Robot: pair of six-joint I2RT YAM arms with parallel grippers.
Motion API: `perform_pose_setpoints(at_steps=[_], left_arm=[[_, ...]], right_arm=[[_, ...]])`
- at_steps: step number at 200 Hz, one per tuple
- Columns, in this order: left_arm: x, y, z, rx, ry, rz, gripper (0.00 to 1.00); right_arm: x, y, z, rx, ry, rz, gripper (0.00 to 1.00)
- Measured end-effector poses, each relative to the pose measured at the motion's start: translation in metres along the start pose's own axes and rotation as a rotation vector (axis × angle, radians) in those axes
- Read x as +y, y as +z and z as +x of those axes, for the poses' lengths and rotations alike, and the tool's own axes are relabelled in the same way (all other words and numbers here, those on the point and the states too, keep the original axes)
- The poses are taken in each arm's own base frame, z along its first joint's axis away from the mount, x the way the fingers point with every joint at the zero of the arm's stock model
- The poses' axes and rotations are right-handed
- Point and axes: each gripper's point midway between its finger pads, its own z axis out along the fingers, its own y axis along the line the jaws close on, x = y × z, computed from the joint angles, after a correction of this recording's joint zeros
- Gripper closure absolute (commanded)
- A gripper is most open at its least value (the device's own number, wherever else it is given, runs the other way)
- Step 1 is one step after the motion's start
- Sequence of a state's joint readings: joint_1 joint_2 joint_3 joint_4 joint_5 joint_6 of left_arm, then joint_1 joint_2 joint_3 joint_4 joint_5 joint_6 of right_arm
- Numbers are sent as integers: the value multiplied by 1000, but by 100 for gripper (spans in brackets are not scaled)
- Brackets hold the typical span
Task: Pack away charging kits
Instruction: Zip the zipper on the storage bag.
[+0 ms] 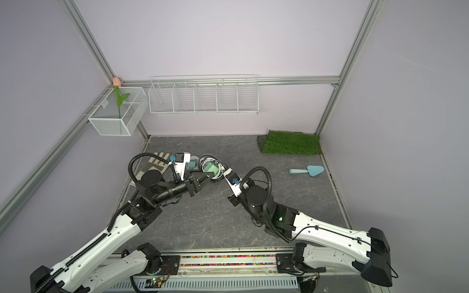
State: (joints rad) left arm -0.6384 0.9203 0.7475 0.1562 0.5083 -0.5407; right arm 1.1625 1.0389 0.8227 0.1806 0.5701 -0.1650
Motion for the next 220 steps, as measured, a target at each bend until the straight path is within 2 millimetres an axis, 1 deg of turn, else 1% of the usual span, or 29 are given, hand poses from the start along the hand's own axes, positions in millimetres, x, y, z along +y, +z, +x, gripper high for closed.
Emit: perform_pose_setpoints(at_steps=[14, 24, 34, 47, 54, 69, 77, 101, 111, 132, 139, 150, 163, 173, 187, 203, 220], left_arm=[[0, 1, 1, 7, -2, 4, 83], [0, 1, -2, 0, 0, 3, 74], [-2, 1, -5, -2, 3, 10, 68], [-1, 3, -4, 2, -3, 9, 63], [1, 4, -4, 3, -5, 4, 56], [4, 6, -1, 16, -24, 3, 48], [5, 7, 2, 24, -32, 3, 42], [3, 8, -1, 15, -30, 15, 40], [1, 7, -3, 7, -24, 20, 41], [-1, 6, -9, -16, -13, 24, 49], [-2, 6, -10, -22, -12, 27, 54], [-5, 5, -13, -34, -16, 34, 66], [-7, 4, -15, -46, -11, 41, 72], [-8, 2, -17, -56, -14, 39, 81], [-7, -1, -18, -73, -15, 26, 83], [-8, -6, -20, -87, -13, 16, 90], [-9, -11, -21, -95, -14, 5, 96]], right_arm=[[9, 2, 0, 4, -7, -12, 94], [17, 5, 1, 11, -14, -24, 94], [30, 10, 5, 19, -24, -49, 93], [44, 16, 8, 29, -30, -74, 94], [51, 19, 9, 32, -32, -88, 94], [64, 21, 3, 16, -28, -118, 94], [69, 21, -1, 1, -22, -129, 93], [77, 20, -11, -30, -8, -151, 93], [79, 19, -13, -38, -4, -158, 94], [87, 16, -18, -51, -1, -183, 94], [89, 15, -20, -54, -1, -190, 94], [91, 13, -21, -58, -5, -196, 94], [92, 12, -21, -59, -12, -193, 94], [92, 12, -22, -62, -14, -189, 94], [92, 11, -23, -65, -15, -185, 94], [93, 10, -24, -74, -14, -183, 94], [91, 4, -18, -79, -20, -176, 93]])
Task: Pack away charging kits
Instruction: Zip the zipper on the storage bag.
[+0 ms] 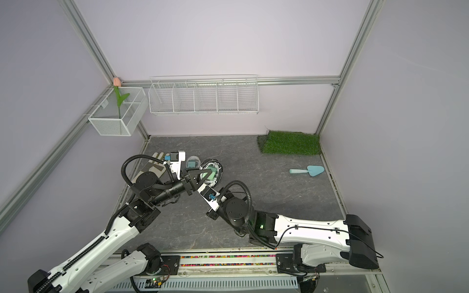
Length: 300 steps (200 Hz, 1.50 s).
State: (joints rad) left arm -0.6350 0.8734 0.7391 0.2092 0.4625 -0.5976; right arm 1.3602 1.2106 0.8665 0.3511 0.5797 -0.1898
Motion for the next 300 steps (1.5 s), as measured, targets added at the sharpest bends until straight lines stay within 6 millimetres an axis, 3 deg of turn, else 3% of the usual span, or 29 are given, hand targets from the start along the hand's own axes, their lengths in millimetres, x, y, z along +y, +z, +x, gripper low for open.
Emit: perform_pose_setpoints(at_steps=[52, 145, 205, 239, 256, 272, 300], left_arm=[[-1, -8, -5, -28, -16, -13, 98], [2, -8, 1, -13, -36, -17, 100], [12, -8, 4, 2, -45, -54, 100], [15, -7, 4, 1, -63, -60, 100], [16, -4, 3, -3, -77, -55, 100], [14, -3, -1, -16, -86, -38, 97], [5, -5, -9, -41, -80, 4, 98]], right_arm=[[-20, -18, 11, 6, -9, 68, 94], [-36, -27, 12, 4, -39, 96, 94], [-65, -45, 14, 12, -32, 144, 93], [-53, -36, 20, 38, -44, 109, 93], [-41, -27, 30, 72, -53, 82, 79], [-37, -23, 38, 96, -57, 80, 72], [-53, -33, 37, 72, 13, 114, 64]])
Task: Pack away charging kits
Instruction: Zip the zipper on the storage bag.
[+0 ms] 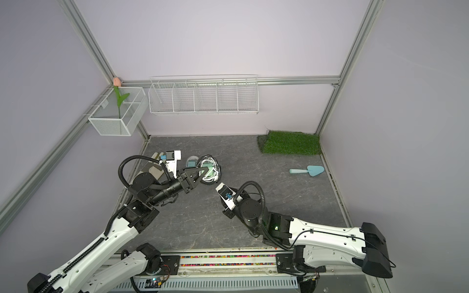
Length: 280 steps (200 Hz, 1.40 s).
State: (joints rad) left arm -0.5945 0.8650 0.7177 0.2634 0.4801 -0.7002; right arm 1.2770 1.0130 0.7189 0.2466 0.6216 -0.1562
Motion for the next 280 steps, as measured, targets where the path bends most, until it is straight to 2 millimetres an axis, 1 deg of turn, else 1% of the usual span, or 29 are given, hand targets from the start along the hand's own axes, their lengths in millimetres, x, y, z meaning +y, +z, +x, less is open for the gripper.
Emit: perform_pose_setpoints(at_steps=[22, 31, 43, 54, 67, 82, 98, 111, 126, 146, 166, 249, 280], left_arm=[[-7, -2, -4, -10, -5, 47, 98], [-10, -3, -5, -11, -12, 74, 98], [-15, -2, -5, -5, -23, 115, 99], [-19, 0, -5, 5, -33, 151, 98], [-22, 2, -3, 18, -44, 178, 98], [-24, 3, -2, 25, -50, 195, 98], [-27, 2, -3, 26, -49, 211, 98], [-29, 1, -3, 25, -46, 216, 98], [-30, 1, -3, 28, -44, 220, 98], [-31, 1, -2, 33, -46, 226, 98], [-31, 1, -2, 34, -49, 228, 98], [-32, 1, -3, 30, -46, 230, 98], [-31, 1, -2, 34, -50, 226, 98]], right_arm=[[-30, -21, -4, -59, 102, 32, 56], [-43, -31, -8, -90, 142, 48, 55], [-54, -39, -14, -122, 180, 60, 52], [-58, -42, -18, -142, 204, 59, 51], [-56, -42, -19, -145, 218, 38, 51], [-49, -37, -16, -132, 220, 8, 51], [-37, -27, -12, -106, 217, -34, 51], [-29, -18, -12, -92, 219, -65, 51], [-22, -8, -19, -93, 229, -96, 51], [-17, 1, -35, -118, 247, -130, 51], [-17, 6, -44, -137, 261, -144, 51], [-18, 8, -46, -142, 293, -186, 51], [-26, 3, -51, -163, 306, -178, 50]])
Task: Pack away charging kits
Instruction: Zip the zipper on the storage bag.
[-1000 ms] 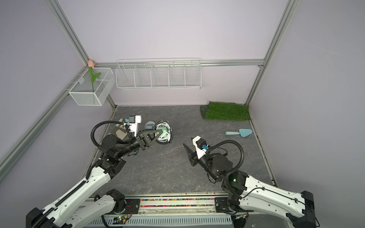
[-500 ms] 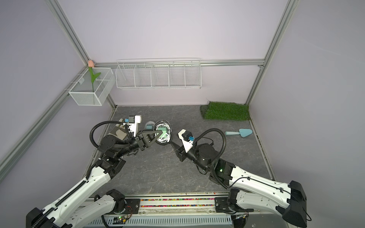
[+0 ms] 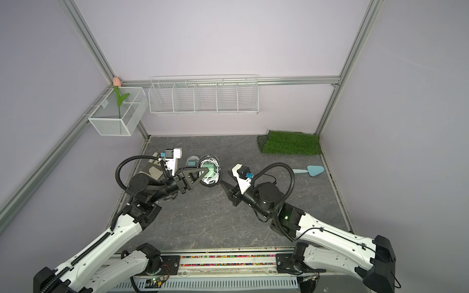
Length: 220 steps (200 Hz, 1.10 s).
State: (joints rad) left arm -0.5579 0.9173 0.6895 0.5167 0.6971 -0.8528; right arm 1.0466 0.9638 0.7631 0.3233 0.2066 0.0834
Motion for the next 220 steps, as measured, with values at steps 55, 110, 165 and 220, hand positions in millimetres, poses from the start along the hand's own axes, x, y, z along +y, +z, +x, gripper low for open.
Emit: perform_pose_setpoints(at_steps=[55, 110, 165, 220], left_arm=[[1, 0, 1, 5, -7, -6, 98], [3, -2, -1, -9, -14, -25, 98], [9, -4, -5, -43, -133, -65, 98], [26, -7, 8, -45, -280, -86, 98]], right_arm=[[1, -3, -7, -25, 22, -22, 50], [2, 3, 3, 3, 21, -26, 50], [4, -15, 13, -21, -9, -60, 47], [15, -3, 24, 1, -28, -118, 48]])
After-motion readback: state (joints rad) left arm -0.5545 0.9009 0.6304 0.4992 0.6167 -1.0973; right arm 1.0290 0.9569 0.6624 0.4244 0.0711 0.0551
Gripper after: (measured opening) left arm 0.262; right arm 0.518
